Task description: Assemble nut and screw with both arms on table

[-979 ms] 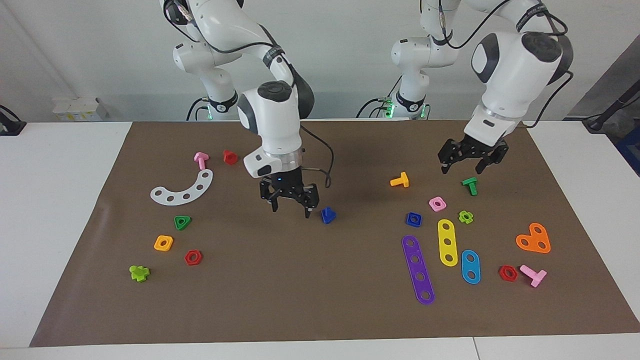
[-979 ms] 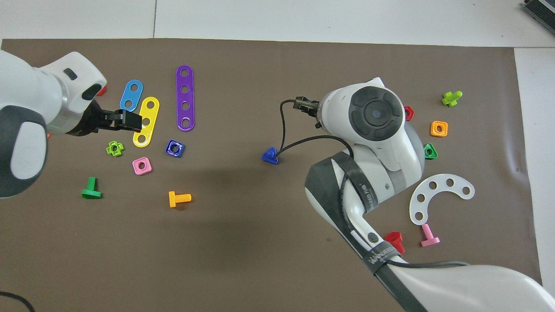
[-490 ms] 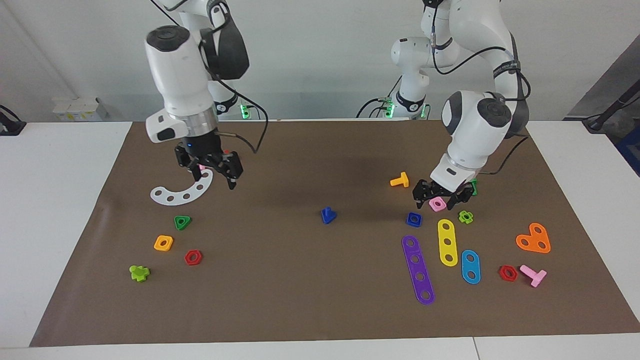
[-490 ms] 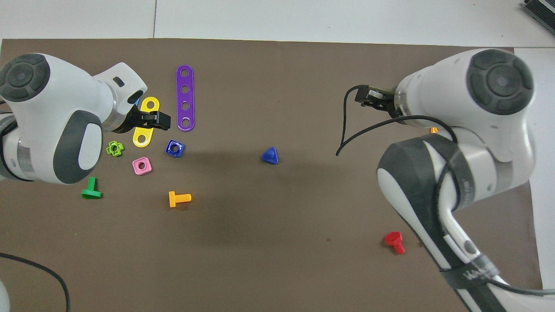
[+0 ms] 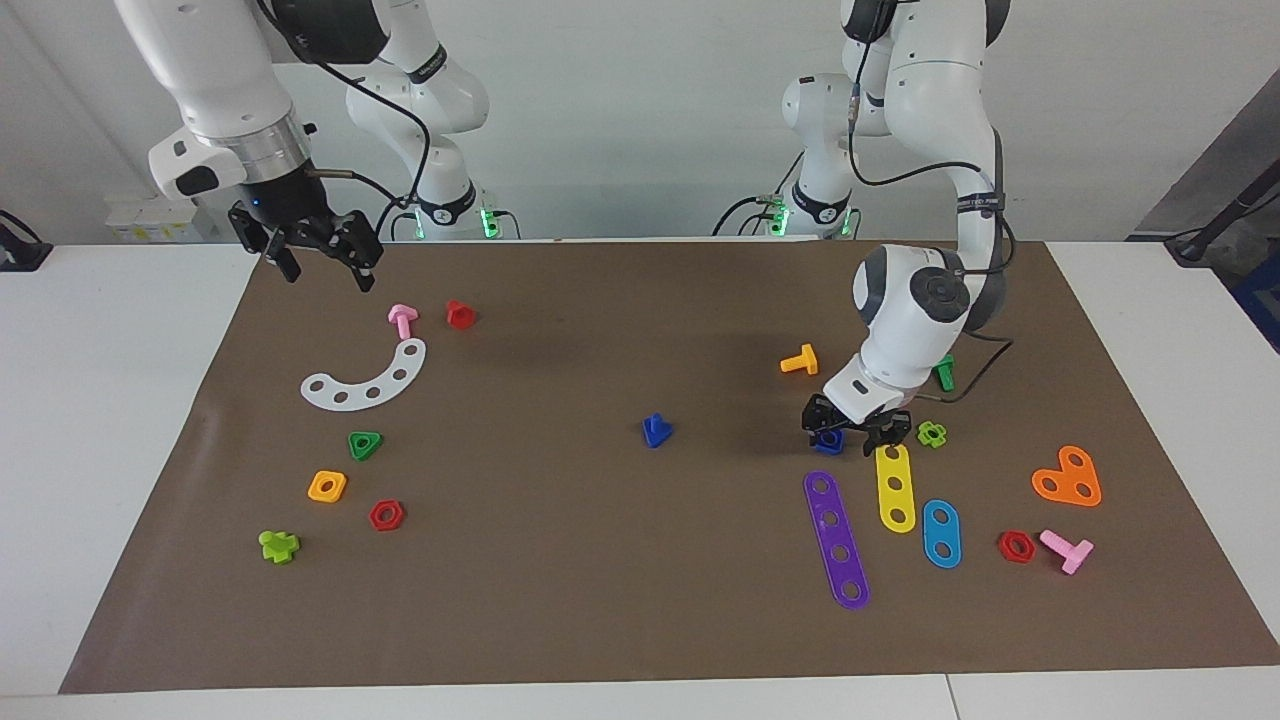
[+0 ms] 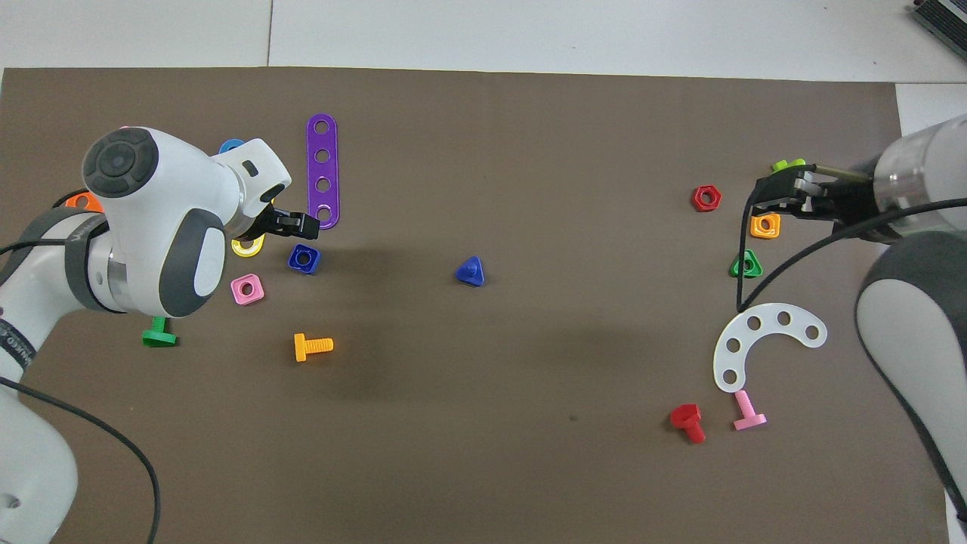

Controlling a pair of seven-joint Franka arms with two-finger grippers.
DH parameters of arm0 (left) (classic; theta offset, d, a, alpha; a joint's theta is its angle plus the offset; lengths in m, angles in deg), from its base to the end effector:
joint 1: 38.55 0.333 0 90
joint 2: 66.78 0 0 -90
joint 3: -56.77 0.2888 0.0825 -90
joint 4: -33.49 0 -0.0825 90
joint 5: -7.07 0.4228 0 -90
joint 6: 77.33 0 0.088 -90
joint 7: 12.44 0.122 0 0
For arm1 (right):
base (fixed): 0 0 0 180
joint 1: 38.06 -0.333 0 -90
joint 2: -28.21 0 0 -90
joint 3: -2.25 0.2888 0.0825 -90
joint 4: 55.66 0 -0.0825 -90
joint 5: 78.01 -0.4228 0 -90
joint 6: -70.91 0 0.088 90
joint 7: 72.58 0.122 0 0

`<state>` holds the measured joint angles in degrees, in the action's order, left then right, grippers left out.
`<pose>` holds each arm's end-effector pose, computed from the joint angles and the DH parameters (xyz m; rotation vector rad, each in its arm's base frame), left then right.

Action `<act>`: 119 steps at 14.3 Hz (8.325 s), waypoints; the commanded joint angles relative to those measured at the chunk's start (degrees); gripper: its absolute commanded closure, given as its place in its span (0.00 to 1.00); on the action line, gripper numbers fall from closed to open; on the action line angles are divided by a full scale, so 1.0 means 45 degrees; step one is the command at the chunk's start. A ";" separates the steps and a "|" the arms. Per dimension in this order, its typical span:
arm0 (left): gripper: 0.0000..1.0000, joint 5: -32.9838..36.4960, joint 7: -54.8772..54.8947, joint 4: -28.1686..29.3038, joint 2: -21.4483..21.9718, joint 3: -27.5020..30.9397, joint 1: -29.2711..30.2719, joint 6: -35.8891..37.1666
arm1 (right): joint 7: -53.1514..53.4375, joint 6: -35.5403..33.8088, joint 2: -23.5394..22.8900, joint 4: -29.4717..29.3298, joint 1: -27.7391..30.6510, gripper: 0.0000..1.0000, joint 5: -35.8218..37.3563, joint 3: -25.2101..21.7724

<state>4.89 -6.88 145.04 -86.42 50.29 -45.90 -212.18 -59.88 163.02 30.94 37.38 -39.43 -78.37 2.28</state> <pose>0.6244 -0.1537 0.2462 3.0345 -0.4659 0.0933 0.5835 0.0150 0.5864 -3.1159 0.3085 -0.0476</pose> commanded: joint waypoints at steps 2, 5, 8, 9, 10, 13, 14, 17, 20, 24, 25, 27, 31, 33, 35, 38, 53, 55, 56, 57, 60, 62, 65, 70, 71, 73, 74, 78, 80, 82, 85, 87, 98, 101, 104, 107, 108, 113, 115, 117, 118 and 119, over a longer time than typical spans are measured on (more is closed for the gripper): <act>0.13 -0.0043 0.0717 0.0700 0.0322 0.0170 -0.0321 -0.0267 | -0.0460 -0.0274 -0.0138 -0.0187 0.0265 0.00 -0.0292 0.0073; 0.16 -0.0043 0.1418 0.0875 0.0341 0.0170 -0.0458 -0.0208 | 0.0066 -0.0235 -0.0118 -0.0167 0.0187 0.00 -0.0253 0.0092; 0.20 -0.0043 0.1791 0.0896 0.0341 0.0190 -0.0400 -0.0150 | -0.0068 -0.0450 -0.0138 -0.0265 0.0226 0.00 -0.0156 0.0093; 0.22 -0.0043 0.1889 0.0896 0.0361 0.0190 -0.0400 -0.0053 | -0.0069 -0.0411 -0.0137 -0.0245 0.0168 0.00 -0.0058 0.0093; 0.24 -0.0043 0.2160 0.0896 0.0361 0.0190 -0.0361 0.0083 | -0.0069 -0.0391 -0.0137 -0.0245 0.0167 0.00 -0.0057 0.0093; 0.30 -0.0043 0.2378 0.0896 0.0380 0.0190 -0.0302 0.0143 | -0.0030 -0.0314 -0.0098 -0.0167 0.0265 0.00 -0.0233 0.0112; 0.31 -0.0043 0.2455 0.0896 0.0380 0.0190 -0.0321 0.0143 | -0.0011 -0.0294 -0.0098 -0.0167 0.0187 0.00 -0.0253 0.0112; 0.36 -0.0043 0.2905 0.0876 0.0400 0.0209 -0.0283 0.0455 | -0.0050 -0.0411 -0.0079 -0.0147 0.0069 0.00 -0.0253 0.0171; 0.39 -0.0023 0.2905 0.0876 0.0400 0.0229 -0.0282 0.0475 | -0.0050 -0.0411 -0.0079 -0.0147 0.0108 0.00 -0.0253 0.0151; 0.52 -0.0004 0.2905 0.0740 0.0400 0.0249 -0.0263 0.0651 | -0.0050 -0.0411 -0.0079 -0.0147 0.0089 0.00 -0.0253 0.0171; 0.57 -0.0004 0.2905 0.0720 0.0400 0.0249 -0.0263 0.0709 | -0.0050 -0.0411 -0.0079 -0.0147 0.0089 0.00 -0.0253 0.0171; 0.69 -0.0004 0.2905 0.0701 0.0400 0.0268 -0.0263 0.0768 | -0.0050 -0.0411 -0.0079 -0.0147 0.0108 0.00 -0.0253 0.0171; 0.87 -0.0023 0.2847 0.0390 0.0342 0.0268 -0.0224 0.1001 | -0.0050 -0.0411 -0.0079 -0.0147 0.0089 0.00 -0.0253 0.0171; 0.90 -0.0062 0.2226 -0.0292 0.0283 0.0287 -0.0340 0.1722 | -0.0050 -0.0411 -0.0079 -0.0147 0.0089 0.00 -0.0253 0.0171; 0.90 -0.0023 0.0588 -0.0878 0.0147 0.0268 -0.0516 0.2173 | -0.0050 -0.0411 -0.0079 -0.0147 0.0108 0.00 -0.0253 0.0171; 0.90 -0.0062 -0.1442 -0.1952 -0.0146 0.0268 -0.1296 0.3148 | -0.0050 -0.0411 -0.0079 -0.0147 0.0089 0.00 -0.0253 0.0171; 0.90 -0.0666 -0.8051 -0.6153 -0.2353 0.0287 -0.4870 0.4206 | -0.0050 -0.0411 -0.0079 -0.0147 0.0089 0.00 -0.0253 0.0151; 0.91 -0.0668 -0.8266 -0.6388 -0.2510 0.0288 -0.4969 0.4147 | -0.0050 -0.0411 -0.0079 -0.0147 0.0108 0.00 -0.0253 0.0171; 0.91 -0.0629 -0.8286 -0.6370 -0.2530 0.0288 -0.5125 0.4109 | -0.0050 -0.0411 -0.0079 -0.0147 0.0089 0.00 -0.0253 0.0171; 0.91 -0.0609 -0.8325 -0.6350 -0.2549 0.0288 -0.5261 0.4089 | -0.0050 -0.0411 -0.0079 -0.0147 0.0089 0.00 -0.0253 0.0151; 0.91 -0.0590 -0.8403 -0.6292 -0.2549 0.0288 -0.5360 0.4089 | -0.0050 -0.0411 -0.0079 -0.0147 0.0089 0.00 -0.0253 0.0171; 0.91 -0.0551 -0.8423 -0.6214 -0.2530 0.0288 -0.5419 0.4108 | -0.0050 -0.0411 -0.0079 -0.0147 0.0089 0.00 -0.0253 0.0151; 0.91 -0.0531 -0.8423 -0.5999 -0.2491 0.0288 -0.5497 0.4245 | -0.0050 -0.0411 -0.0079 -0.0147 0.0089 0.00 -0.0253 0.0151; 0.91 -0.0492 -0.8423 -0.5706 -0.2432 0.0307 -0.5692 0.4147 | -0.0050 -0.0411 -0.0079 -0.0147 0.0089 0.00 -0.0253 0.0171; 0.91 -0.0492 -0.8423 -0.5609 -0.2413 0.0307 -0.5692 0.4109 | -0.0050 -0.0411 -0.0079 -0.0147 0.0089 0.00 -0.0253 0.0171; 0.91 -0.0492 -0.8423 -0.5549 -0.2393 0.0307 -0.5692 0.4128 | -0.0050 -0.0411 -0.0079 -0.0147 0.0108 0.00 -0.0253 0.0171; 0.91 -0.0395 -0.8423 -0.5549 -0.2374 0.0307 -0.5692 0.4205 | -0.0050 -0.0411 -0.0079 -0.0147 0.0089 0.00 -0.0253 0.0171; 0.91 -0.0297 -0.8423 -0.5335 -0.2315 0.0307 -0.5692 0.4147 | -0.0050 -0.0411 -0.0079 -0.0147 0.0089 0.00 -0.0253 0.0171; 0.91 -0.0296 -0.8423 -0.5257 -0.2276 0.0307 -0.5692 0.4186 | -0.0050 -0.0411 -0.0079 -0.0147 0.0089 0.00 -0.0253 0.0171; 0.91 -0.0296 -0.8423 -0.5179 -0.2276 0.0307 -0.5692 0.4128 | -0.0050 -0.0411 -0.0079 -0.0147 0.0089 0.00 -0.0253 0.0151; 0.91 -0.0296 -0.8423 -0.4906 -0.2237 0.0307 -0.5692 0.3837 | -0.0050 -0.0411 -0.0079 -0.0147 0.0089 0.00 -0.0253 0.0171; 0.91 -0.0296 -0.8423 -0.4458 -0.2101 0.0307 -0.5692 0.3368 | -0.0050 -0.0411 -0.0079 -0.0147 0.0089 0.00 -0.0253 0.0171; 0.33 -0.0316 -0.8560 -0.4339 -0.2080 0.0288 -0.5673 0.2605 | -0.0050 -0.0411 -0.0079 -0.0147 0.0089 0.00 -0.0253 0.0171; 0.28 -0.0316 -0.8560 -0.4358 -0.2080 0.0288 -0.5673 0.2624 | -0.0050 -0.0411 -0.0079 -0.0147 0.0108 0.00 -0.0253 0.0171; 0.28 -0.0355 -0.8540 -0.4940 -0.2100 0.0307 -0.5537 0.3361 | -0.0050 -0.0411 -0.0079 -0.0147 0.0089 0.00 -0.0253 0.0171; 0.29 -0.0452 -0.8463 -0.6929 -0.2489 0.0365 -0.4916 0.5840 | -0.0050 -0.0411 -0.0079 -0.0147 0.0089 0.00 -0.0253 0.0151; 0.29 -0.0491 -0.8404 -0.7284 -0.2413 0.0308 -0.4331 0.6272 | -0.0050 -0.0411 -0.0079 -0.0147 0.0089 0.00 -0.0253 0.0171; 0.30 -0.0901 -0.6068 -0.7268 -0.0542 0.0248 -0.1733 0.8243 | -0.0050 -0.0411 -0.0079 -0.0147 0.0108 0.00 -0.0253 0.0171; 0.31 -0.0921 -0.4000 -0.7074 0.0279 0.0345 -0.0522 0.9454 | -0.0050 -0.0411 -0.0079 -0.0147 0.0108 0.00 -0.0253 0.0151; 0.32 -0.0766 -0.2259 -0.6801 0.0807 0.0405 0.0513 1.0238 | -0.0050 -0.0411 -0.0079 -0.0147 0.0089 0.00 -0.0253 0.0171; 0.32 -0.0746 -0.1787 -0.6587 0.1042 0.0405 0.0905 1.0396 | -0.0050 -0.0411 -0.0079 -0.0147 0.0108 0.00 -0.0253 0.0171; 0.32 -0.0746 -0.1454 -0.6352 0.1373 0.0405 0.1412 1.0417 | -0.0050 -0.0411 -0.0079 -0.0147 0.0089 0.00 -0.0253 0.0171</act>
<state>2.14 -17.33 112.10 -83.73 52.47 -42.74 -165.81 -60.34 162.12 30.55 37.07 -39.33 -78.46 2.84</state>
